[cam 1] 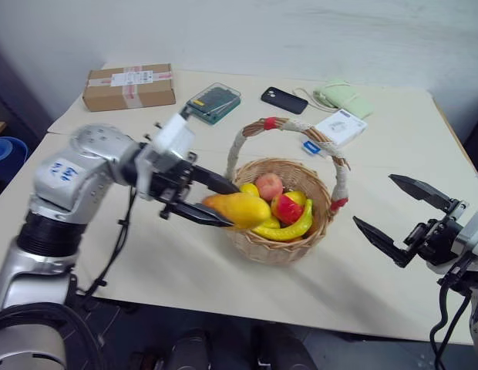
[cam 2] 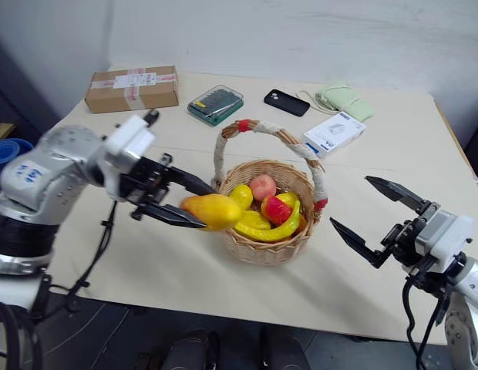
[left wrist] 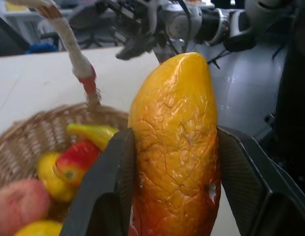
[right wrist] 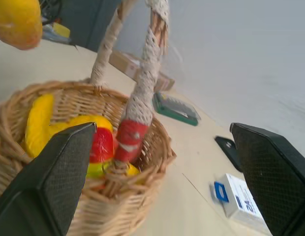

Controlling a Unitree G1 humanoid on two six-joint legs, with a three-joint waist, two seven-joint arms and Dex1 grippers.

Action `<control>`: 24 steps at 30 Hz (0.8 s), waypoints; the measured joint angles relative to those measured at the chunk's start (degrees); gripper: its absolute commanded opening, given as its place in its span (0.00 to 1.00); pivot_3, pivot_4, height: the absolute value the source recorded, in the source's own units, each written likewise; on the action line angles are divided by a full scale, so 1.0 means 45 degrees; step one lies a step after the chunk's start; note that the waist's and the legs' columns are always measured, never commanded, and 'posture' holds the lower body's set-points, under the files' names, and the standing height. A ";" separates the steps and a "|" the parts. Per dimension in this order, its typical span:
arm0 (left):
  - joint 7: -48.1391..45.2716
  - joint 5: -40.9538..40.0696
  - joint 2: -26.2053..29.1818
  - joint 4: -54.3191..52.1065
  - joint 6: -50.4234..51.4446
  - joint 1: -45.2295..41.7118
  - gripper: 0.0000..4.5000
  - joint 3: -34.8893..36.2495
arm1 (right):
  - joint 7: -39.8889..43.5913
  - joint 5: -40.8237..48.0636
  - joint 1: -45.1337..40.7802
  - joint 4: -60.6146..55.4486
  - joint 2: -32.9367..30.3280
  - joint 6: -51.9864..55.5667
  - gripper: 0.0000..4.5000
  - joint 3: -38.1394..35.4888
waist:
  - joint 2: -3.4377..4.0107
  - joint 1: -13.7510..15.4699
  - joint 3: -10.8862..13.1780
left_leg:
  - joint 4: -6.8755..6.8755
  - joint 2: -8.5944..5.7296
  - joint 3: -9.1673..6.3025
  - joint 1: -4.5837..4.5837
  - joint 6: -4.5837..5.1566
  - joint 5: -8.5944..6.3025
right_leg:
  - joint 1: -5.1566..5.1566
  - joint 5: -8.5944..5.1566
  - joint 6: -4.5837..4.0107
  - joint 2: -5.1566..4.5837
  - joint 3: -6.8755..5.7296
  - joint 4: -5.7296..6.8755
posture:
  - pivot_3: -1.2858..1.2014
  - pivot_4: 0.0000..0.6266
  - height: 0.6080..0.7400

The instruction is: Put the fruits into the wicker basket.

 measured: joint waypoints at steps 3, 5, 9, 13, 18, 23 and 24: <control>0.0853 0.1428 -0.0814 0.0399 -0.0772 0.0006 0.47 -0.0617 | -0.0069 0.0097 0.0291 -0.0105 0.0008 0.0207 1.00 -0.0038 | 0.0002 -0.0152 0.0001 | -0.0006 0.0004 0.0002 0.0003 -0.0008 0.0005 | -0.0007 0.0000 0.0001 0.0018 0.0030 0.0004 | 0.52 0.24 1.00; 0.1312 0.2264 -0.1137 0.0578 -0.1333 0.0023 0.63 -0.0715 | -0.0225 0.0106 0.0666 -0.0440 0.0087 0.0296 1.00 -0.0045 | 0.0007 -0.0185 0.0004 | -0.0015 0.0011 0.0000 0.0008 -0.0022 0.0010 | -0.0014 0.0000 0.0000 0.0035 0.0046 0.0006 | 0.52 0.24 1.00; 0.1657 0.2661 -0.1661 0.0957 -0.1903 0.0088 0.88 -0.0592 | -0.0836 0.0199 0.0999 -0.1006 0.0220 0.0929 1.00 -0.0050 | 0.0019 -0.0169 0.0001 | -0.0017 0.0013 0.0001 0.0011 -0.0026 0.0012 | -0.0014 0.0000 0.0001 0.0037 0.0052 0.0007 | 0.52 0.24 1.00; 0.0999 0.1756 -0.1533 0.0958 -0.1732 0.0264 0.88 0.0434 | -0.1090 0.1480 0.1138 -0.1792 -0.0183 0.2550 1.00 -0.0039 | 0.0045 -0.0181 0.0017 | -0.0023 0.0019 0.0002 0.0009 -0.0031 0.0014 | -0.0020 0.0000 0.0000 0.0037 0.0051 0.0008 | 0.52 0.24 1.00; -0.0004 -0.0101 0.0349 0.0863 0.0060 0.0775 0.88 0.2414 | -0.1638 0.1938 -0.0084 -0.2131 -0.1277 0.4629 1.00 0.0612 | 0.0066 -0.0361 0.0033 | -0.0038 0.0025 -0.0004 0.0019 -0.0044 0.0023 | -0.0024 0.0000 0.0000 0.0040 0.0048 0.0016 | 0.52 0.24 1.00; -0.0131 -0.1516 0.2291 0.0843 0.2077 0.2145 0.88 0.4469 | -0.1534 0.1947 -0.2150 -0.1417 -0.1399 0.5599 1.00 0.1749 | 0.0084 -0.0402 0.0044 | -0.0059 0.0024 -0.0010 0.0011 -0.0047 0.0025 | -0.0030 -0.0002 0.0001 0.0039 0.0045 -0.0010 | 0.52 0.24 1.00; -0.0099 -0.1524 0.2572 0.0968 0.2200 0.2586 0.88 0.4841 | -0.1414 0.1991 -0.2442 -0.1278 -0.1398 0.5799 1.00 0.1957 | 0.0085 -0.0400 0.0045 | -0.0062 0.0023 -0.0010 0.0007 -0.0045 0.0024 | -0.0034 -0.0002 0.0001 0.0037 0.0045 -0.0014 | 0.52 0.24 1.00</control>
